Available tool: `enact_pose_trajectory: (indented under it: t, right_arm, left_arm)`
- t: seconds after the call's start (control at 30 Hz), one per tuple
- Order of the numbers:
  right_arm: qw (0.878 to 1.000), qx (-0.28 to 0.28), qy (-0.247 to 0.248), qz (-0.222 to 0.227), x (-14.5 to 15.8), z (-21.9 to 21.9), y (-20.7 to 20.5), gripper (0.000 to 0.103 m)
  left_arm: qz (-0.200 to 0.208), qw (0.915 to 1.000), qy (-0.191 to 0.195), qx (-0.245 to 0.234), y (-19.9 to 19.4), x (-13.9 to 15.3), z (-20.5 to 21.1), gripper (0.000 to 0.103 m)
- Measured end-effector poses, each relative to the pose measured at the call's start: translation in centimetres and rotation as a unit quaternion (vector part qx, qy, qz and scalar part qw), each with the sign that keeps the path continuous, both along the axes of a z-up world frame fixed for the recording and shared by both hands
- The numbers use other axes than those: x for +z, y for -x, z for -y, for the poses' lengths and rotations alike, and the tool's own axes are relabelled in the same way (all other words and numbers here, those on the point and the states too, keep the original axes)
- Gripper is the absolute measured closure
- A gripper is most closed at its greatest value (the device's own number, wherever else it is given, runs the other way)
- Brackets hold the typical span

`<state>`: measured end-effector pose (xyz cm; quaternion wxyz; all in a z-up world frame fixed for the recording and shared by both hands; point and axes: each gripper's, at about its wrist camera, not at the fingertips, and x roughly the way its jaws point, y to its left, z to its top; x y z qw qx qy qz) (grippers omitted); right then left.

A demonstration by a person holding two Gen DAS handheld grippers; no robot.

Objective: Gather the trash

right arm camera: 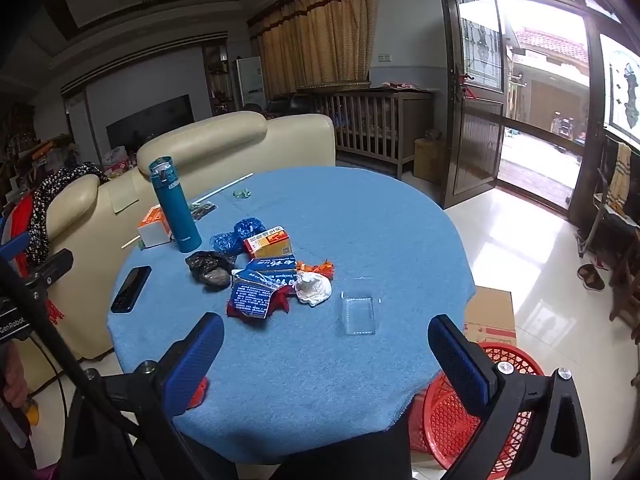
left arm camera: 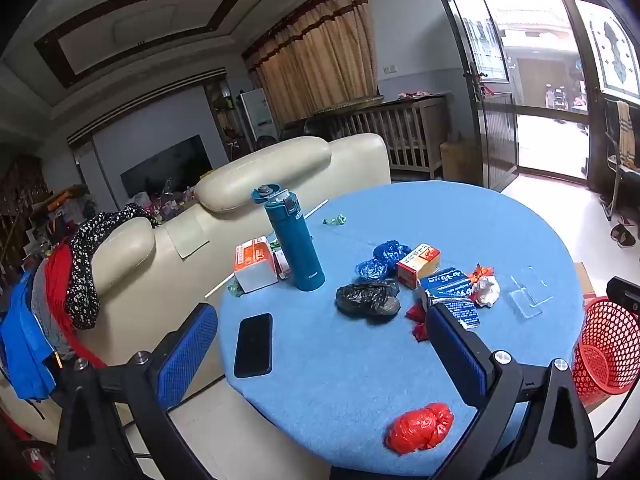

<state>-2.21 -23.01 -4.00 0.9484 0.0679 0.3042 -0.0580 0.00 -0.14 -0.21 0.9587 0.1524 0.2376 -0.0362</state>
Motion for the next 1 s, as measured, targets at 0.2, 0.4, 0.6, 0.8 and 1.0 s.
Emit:
enact_pose_trajectory:
  t: [0.2,0.4,0.6,0.8,1.0]
  right_arm:
    - [1.0,0.0,0.002,-0.002,-0.3,0.2,0.0,0.0]
    - [1.0,-0.004,0.001,-0.006,-1.2,0.4,-0.6,0.0]
    - [1.0,-0.007,-0.002,-0.007,-0.8,0.2,-0.6,0.0]
    - [1.0,-0.008,0.0,0.0,-1.0,0.3,-0.6,0.0]
    - [1.0,-0.008,0.002,-0.01,-1.3,0.2,-0.7,0.0]
  left_arm:
    - [-0.006,1.0,-0.006,0.0,-0.2,-0.1,0.1,0.0]
    - [-0.012,0.9999,-0.003,-0.001,-0.5,-0.4,-0.2,0.0]
    - [-0.015,0.9999,-0.005,-0.001,-0.6,-0.8,-0.2,0.0]
    - [-0.024,0.9997,-0.009,-0.001,-0.7,-1.1,-0.3,0.0]
    - [-0.04,0.999,-0.018,-0.002,-0.8,-1.3,-0.3,0.0]
